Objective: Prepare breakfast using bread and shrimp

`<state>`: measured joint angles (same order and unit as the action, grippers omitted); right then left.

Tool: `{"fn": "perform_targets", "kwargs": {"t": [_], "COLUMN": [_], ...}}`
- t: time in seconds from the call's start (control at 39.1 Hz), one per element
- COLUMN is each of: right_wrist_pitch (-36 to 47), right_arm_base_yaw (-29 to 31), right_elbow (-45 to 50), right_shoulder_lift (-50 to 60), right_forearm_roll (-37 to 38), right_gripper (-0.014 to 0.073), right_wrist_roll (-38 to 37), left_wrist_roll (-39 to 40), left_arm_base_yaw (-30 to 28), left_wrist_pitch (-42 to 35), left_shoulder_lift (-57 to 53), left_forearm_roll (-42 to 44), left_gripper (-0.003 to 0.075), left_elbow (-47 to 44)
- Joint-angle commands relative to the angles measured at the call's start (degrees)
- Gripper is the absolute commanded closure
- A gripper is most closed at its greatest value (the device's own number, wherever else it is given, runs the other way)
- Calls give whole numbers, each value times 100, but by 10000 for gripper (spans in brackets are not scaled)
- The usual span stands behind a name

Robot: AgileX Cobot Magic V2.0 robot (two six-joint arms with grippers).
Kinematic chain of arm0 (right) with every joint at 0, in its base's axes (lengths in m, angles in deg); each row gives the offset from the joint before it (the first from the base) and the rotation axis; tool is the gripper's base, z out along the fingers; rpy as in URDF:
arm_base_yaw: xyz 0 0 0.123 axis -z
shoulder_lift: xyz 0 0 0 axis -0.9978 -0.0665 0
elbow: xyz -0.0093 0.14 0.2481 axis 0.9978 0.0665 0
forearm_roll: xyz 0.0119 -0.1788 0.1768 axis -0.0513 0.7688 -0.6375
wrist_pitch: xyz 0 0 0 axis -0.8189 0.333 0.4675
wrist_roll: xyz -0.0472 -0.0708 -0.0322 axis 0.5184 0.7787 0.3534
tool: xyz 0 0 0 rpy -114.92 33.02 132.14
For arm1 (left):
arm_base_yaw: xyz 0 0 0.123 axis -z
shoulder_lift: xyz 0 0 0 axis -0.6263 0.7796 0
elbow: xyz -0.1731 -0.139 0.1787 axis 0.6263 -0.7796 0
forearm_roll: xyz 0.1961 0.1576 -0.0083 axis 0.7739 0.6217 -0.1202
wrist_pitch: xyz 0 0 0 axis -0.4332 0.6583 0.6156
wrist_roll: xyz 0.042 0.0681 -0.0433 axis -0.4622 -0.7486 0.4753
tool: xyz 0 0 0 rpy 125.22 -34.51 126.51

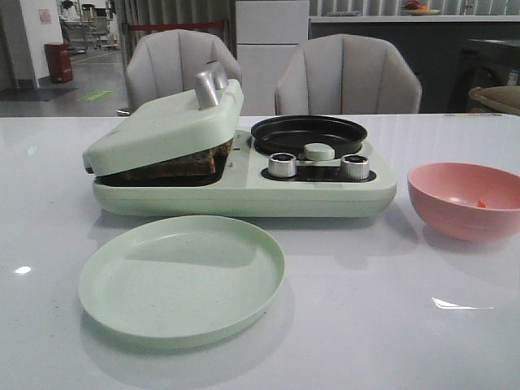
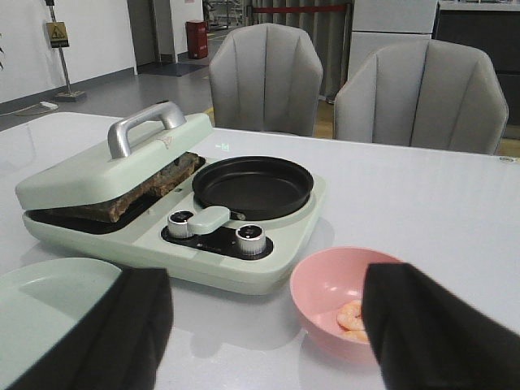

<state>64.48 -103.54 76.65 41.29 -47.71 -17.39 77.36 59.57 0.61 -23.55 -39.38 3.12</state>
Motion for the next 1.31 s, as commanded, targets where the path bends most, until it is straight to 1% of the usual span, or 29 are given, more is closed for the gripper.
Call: {"fn": "perform_targets", "kwargs": {"t": [0.0, 0.18, 0.23, 0.36, 0.51, 0.72, 0.87, 0.95, 1.1, 1.28], "right_wrist_pitch": [484, 484, 484, 794, 798, 343, 354, 105, -13, -672], "right_arm_base_yaw": [26, 26, 26, 26, 26, 26, 26, 19, 19, 24], "right_elbow": [-159, -159, -159, -172, -451, -1234, -1245, -1244, -1307, -1993], "right_shoulder_lift": [-45, -45, -45, -45, -160, -984, -1345, -1446, -1681, -2362], "right_forearm_roll": [12, 12, 12, 12, 12, 12, 12, -14, -58, -760], "right_gripper": [8, 8, 8, 8, 8, 8, 8, 8, 8, 8], "right_wrist_roll": [26, 26, 26, 26, 26, 26, 26, 26, 26, -12], "left_wrist_roll": [76, 76, 76, 76, 76, 76, 76, 76, 76, 76], "left_arm_base_yaw": [32, 32, 32, 32, 32, 32, 32, 32, 32, 32], "left_wrist_pitch": [-511, -868, -866, -854, -854, -854, -854, -854, -854, -854], "left_shoulder_lift": [-368, -621, -621, -621, -621, -621, -621, -621, -621, -621], "left_forearm_roll": [-92, -244, -277, -352, -367, -367, -367, -367, -367, -367], "left_gripper": [604, 604, 605, 606, 606, 606, 606, 606, 606, 606], "left_elbow": [-145, -448, -448, -448, -448, -448, -448, -448, -448, -448]}}
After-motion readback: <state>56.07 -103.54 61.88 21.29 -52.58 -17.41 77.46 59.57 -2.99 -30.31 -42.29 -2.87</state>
